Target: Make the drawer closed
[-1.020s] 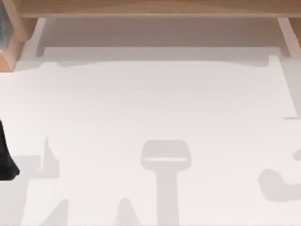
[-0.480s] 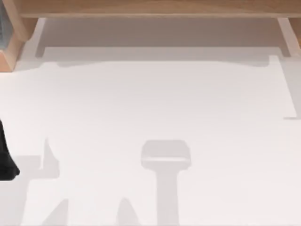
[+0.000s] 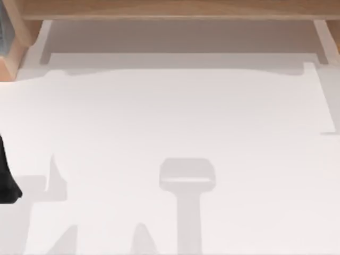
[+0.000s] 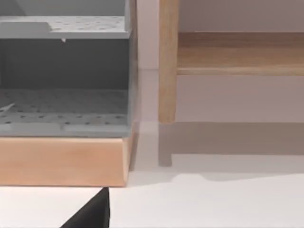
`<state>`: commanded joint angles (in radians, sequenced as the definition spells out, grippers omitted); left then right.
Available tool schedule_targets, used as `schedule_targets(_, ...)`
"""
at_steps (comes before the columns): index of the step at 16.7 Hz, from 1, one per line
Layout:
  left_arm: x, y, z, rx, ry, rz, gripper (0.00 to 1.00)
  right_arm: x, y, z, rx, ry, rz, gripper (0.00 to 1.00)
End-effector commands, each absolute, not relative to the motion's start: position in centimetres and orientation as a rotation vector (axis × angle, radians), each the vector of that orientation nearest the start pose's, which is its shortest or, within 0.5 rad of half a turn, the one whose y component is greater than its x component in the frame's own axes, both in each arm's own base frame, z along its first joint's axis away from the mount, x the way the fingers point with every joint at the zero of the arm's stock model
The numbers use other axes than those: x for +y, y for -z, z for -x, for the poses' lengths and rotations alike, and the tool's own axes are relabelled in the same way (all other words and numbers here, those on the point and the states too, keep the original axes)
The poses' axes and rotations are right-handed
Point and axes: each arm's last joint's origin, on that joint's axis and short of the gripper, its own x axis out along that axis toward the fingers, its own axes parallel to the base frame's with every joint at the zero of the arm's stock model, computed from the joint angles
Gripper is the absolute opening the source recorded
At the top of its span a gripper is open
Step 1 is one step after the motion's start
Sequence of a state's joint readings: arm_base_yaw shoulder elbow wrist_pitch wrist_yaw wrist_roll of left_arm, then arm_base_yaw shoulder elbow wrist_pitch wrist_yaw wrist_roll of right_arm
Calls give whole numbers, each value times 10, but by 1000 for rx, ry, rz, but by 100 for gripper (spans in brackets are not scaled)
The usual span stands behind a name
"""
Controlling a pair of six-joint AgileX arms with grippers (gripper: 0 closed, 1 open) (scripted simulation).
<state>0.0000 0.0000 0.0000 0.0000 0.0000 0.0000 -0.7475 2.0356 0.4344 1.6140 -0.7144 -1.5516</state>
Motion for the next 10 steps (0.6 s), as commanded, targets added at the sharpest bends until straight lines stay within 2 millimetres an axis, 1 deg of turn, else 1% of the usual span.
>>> schedule_targets(2,-1,-160,-106,0,0,0,100,-180,-90,-226,9,12,1571,100)
schedule_targets(7,-1,-160,-106,0,0,0,100,-179,-89,-249,8,8,1571,100)
schedule_targets(10,-1,-160,-106,0,0,0,100,-179,-89,-250,8,8,1571,100)
